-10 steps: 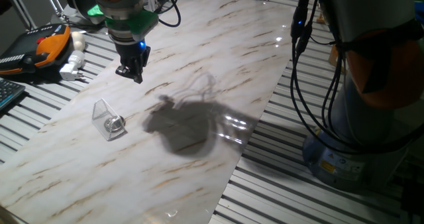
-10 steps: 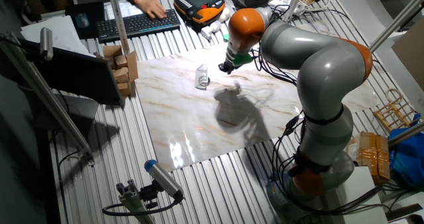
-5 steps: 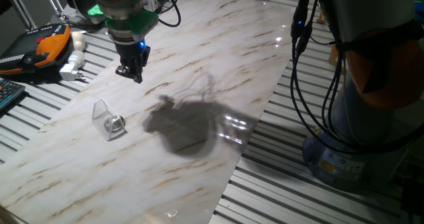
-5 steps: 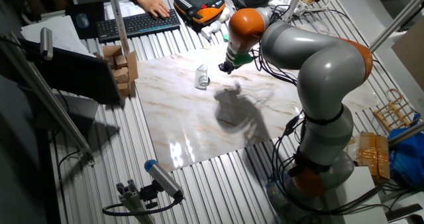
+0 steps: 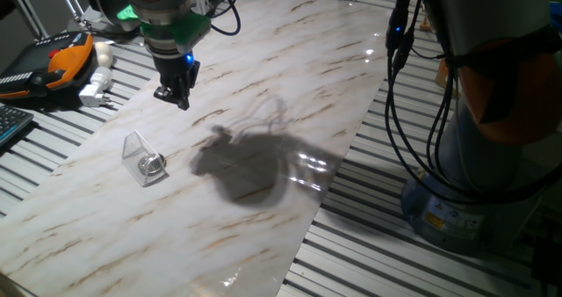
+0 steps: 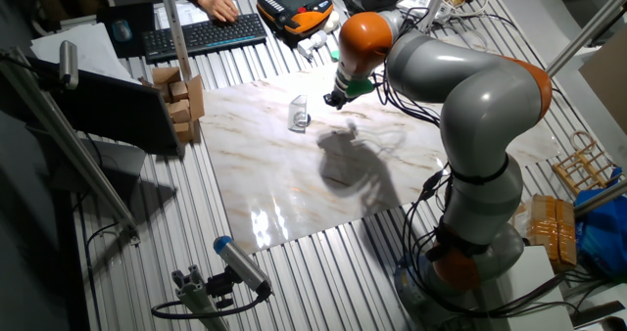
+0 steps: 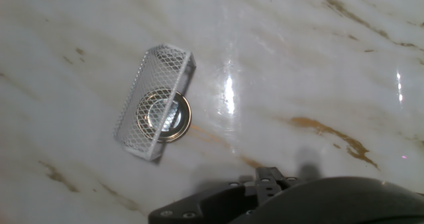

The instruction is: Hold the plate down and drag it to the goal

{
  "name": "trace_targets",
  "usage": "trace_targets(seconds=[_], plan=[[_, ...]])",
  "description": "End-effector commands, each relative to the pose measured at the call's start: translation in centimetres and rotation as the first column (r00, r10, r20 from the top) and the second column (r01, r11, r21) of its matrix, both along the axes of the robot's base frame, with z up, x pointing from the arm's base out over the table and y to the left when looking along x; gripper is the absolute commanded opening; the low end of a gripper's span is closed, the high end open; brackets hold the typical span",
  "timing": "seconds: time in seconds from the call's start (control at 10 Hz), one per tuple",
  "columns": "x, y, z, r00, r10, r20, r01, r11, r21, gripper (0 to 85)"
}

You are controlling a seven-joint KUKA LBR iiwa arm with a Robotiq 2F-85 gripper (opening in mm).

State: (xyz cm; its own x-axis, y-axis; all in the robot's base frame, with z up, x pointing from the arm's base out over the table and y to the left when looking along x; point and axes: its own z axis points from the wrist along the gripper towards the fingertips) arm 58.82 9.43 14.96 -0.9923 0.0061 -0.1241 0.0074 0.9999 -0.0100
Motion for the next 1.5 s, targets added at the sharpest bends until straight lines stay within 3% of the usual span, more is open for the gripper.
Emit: trace_targets(seconds=[0.0,0.6,1.4], plan=[[-0.02,-0.01,0.02,1.0,-0.001,-0.001,0.001,1.0,0.004,0.0],[0.02,-0.14,0.0,1.0,-0.007,-0.009,0.007,1.0,0.026,0.0],[0.04,-0.07,0.02,1.0,-0.003,-0.009,0.003,1.0,0.022,0.0]])
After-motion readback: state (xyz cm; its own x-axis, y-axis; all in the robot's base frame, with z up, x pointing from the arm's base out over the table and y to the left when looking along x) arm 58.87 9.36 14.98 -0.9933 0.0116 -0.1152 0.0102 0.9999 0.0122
